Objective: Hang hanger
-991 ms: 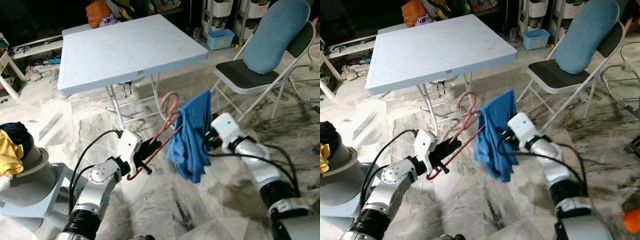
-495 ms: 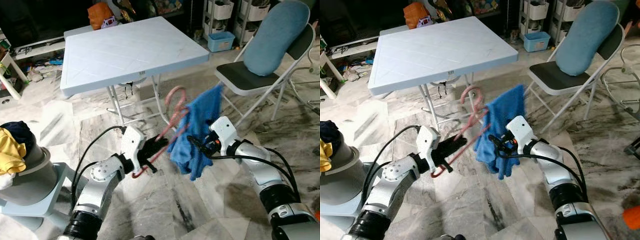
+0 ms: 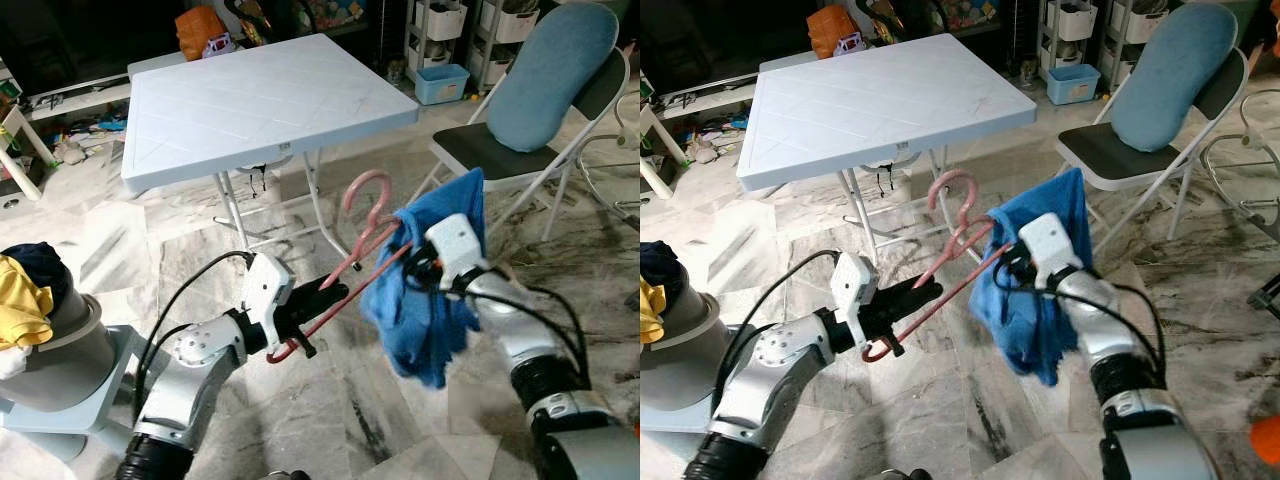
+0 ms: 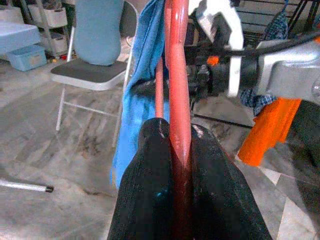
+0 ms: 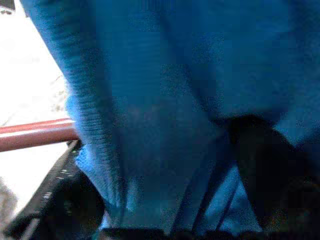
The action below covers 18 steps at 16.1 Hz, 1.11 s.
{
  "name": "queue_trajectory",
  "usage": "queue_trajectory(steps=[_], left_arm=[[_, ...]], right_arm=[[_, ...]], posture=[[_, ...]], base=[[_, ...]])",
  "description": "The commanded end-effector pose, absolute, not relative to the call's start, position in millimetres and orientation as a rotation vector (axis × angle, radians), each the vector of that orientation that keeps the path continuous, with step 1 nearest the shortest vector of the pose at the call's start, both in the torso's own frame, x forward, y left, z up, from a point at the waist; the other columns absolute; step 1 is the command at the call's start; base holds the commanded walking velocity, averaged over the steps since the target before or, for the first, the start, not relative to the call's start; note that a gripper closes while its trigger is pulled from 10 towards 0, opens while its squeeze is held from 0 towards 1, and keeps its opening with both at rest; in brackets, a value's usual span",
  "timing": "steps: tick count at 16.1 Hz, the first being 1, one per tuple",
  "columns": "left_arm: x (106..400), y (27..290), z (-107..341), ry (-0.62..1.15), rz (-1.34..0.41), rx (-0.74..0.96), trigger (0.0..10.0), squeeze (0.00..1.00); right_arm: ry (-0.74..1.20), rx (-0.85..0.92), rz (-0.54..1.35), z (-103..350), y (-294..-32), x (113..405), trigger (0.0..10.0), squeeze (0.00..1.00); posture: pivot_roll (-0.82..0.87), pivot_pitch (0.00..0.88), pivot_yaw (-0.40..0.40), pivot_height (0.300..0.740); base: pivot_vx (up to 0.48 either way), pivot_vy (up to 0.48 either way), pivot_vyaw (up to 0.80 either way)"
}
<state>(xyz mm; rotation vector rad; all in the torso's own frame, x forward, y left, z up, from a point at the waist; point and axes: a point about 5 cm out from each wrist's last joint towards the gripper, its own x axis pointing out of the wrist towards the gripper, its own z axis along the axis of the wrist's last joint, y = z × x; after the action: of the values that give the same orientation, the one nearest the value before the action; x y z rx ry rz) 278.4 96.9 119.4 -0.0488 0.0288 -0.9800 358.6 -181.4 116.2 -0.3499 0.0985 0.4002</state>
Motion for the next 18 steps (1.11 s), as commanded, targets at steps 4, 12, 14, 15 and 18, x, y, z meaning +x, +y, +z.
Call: queue_trajectory(steps=[4,12,14,15,18], left_arm=[[279,117,122,0.036,-0.936,-0.019,0.0,0.00],[280,112,125,0.024,-0.949,-0.021,0.0,0.00],[279,111,125,0.022,-0.953,-0.022,0.0,0.00],[278,110,125,0.022,-0.955,-0.023,0.0,0.00],[274,102,124,0.026,-0.993,-0.040,0.0,0.00]], right_arm=[[0.116,-0.347,0.416,121,-208,356,0.0,0.00],[0.140,-0.363,0.314,117,-218,358,0.0,0.00],[0.143,-0.359,0.273,118,-219,361,0.0,0.00],[0.140,-0.353,0.259,119,-218,362,0.0,0.00],[0.124,-0.295,0.247,122,-208,367,0.0,0.00]], posture=[[-0.10,0.000,0.108,0.740],[-0.11,0.000,0.109,0.740],[-0.11,0.000,0.108,0.740],[-0.11,0.000,0.106,0.740],[-0.11,0.000,0.103,0.740]], base=[[0.000,0.000,0.00],[0.000,0.000,0.00],[0.000,0.000,0.00],[0.000,0.000,0.00],[0.000,0.000,0.00]])
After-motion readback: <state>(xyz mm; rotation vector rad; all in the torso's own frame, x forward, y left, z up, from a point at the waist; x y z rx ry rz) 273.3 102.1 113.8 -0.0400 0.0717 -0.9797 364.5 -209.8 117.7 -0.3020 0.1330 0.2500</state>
